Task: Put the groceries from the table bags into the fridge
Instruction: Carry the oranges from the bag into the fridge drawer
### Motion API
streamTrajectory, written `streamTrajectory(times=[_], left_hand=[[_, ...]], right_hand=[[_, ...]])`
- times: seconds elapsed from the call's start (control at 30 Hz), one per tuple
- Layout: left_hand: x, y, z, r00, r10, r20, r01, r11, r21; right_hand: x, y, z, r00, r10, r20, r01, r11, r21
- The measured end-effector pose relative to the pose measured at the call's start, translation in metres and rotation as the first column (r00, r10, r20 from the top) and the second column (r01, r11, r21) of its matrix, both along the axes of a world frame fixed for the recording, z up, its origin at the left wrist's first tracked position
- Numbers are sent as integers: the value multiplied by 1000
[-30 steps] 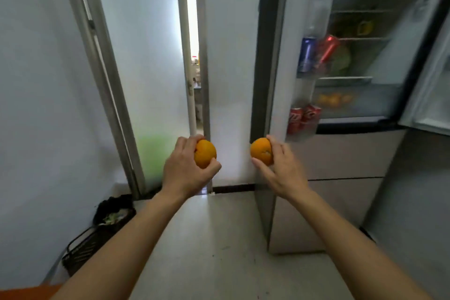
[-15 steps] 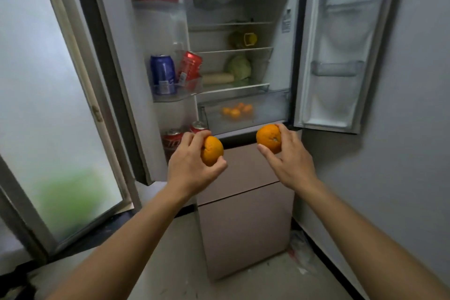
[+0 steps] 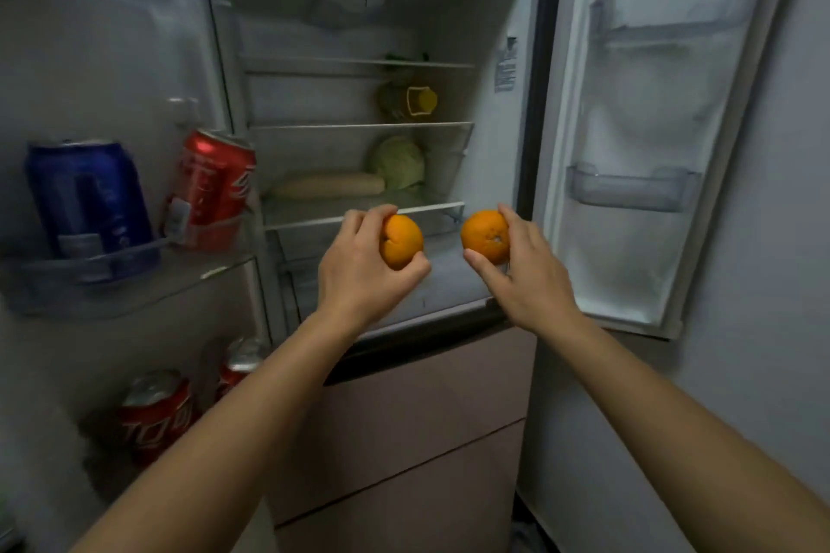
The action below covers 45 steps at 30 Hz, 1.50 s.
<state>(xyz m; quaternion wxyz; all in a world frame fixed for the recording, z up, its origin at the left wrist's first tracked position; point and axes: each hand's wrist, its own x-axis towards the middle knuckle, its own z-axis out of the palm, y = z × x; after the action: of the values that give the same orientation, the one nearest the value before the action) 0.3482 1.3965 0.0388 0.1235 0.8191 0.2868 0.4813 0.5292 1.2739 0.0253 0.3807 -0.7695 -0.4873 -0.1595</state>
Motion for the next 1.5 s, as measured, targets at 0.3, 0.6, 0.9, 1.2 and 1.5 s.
streamTrajectory(times=[0.3,0.6,0.9,1.2,1.5], left_hand=[[74,119,32,972,167,-168,-187,976,-112],[111,213,14,777,193,-599,-441,847,-298],[127,259,-23,346,-101,-933,-535,795,-285],[127,265,-32,308,-269,-913,-529,749,-399],[112,225,-11,727,361,-583,-488,870,-68]], right_hand=[[89,122,35,996,93,11,-93,995,-32],[170,258,36,959,265,-100,-279,819,-502],[205,328,0,943,323,-75,-188,332,-924],[208,344,-18,933,354,-61,-103,103,-989],[192,299,6,941,322,-106,-326,773,-545]])
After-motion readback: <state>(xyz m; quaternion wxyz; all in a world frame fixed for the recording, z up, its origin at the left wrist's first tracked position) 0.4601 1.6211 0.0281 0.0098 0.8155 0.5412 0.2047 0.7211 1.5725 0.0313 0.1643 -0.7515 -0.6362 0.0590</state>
